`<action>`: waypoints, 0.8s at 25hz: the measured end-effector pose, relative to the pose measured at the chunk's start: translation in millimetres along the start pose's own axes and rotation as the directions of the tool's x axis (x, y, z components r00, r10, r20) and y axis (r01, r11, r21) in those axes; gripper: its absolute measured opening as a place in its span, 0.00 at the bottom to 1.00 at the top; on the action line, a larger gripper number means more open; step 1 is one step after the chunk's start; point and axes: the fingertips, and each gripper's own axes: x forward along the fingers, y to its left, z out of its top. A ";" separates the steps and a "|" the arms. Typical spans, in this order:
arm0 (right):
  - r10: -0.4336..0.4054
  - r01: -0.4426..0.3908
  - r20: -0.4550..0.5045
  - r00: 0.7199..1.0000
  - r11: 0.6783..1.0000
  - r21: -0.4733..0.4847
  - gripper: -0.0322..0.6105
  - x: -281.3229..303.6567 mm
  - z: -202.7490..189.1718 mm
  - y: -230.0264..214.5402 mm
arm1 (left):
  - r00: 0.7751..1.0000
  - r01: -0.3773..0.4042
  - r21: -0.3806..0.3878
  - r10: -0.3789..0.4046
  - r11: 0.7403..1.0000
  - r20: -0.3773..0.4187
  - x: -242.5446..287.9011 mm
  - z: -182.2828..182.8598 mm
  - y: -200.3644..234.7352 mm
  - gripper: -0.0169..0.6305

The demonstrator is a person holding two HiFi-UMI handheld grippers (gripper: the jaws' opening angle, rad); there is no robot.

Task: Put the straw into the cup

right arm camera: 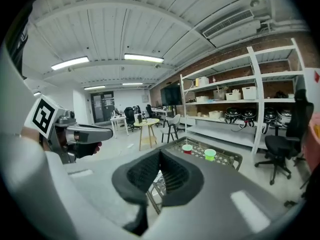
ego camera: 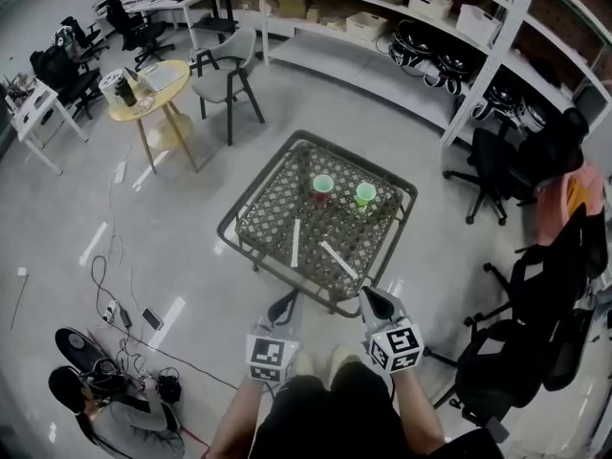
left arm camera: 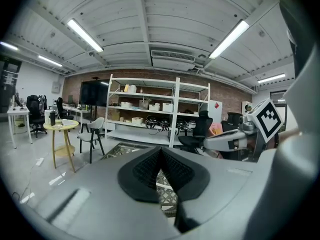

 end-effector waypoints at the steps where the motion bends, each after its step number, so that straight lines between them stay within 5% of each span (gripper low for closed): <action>1: 0.001 -0.001 -0.009 1.000 1.000 -0.001 0.05 6.0 -0.4 -1.0 | 1.000 -0.001 -0.006 0.001 1.000 -0.003 3.1 -0.9 4.4 0.04; 14: 0.089 -0.093 -0.101 0.991 0.995 -0.033 0.05 127.3 -13.2 -57.2 | 0.994 -0.077 -0.070 0.071 0.995 -0.088 94.7 -31.3 59.0 0.04; 20: 0.168 -0.176 -0.224 0.960 0.984 -0.015 0.05 174.5 -52.0 -79.5 | 0.981 -0.130 -0.135 0.107 0.982 -0.161 142.3 -63.6 73.7 0.04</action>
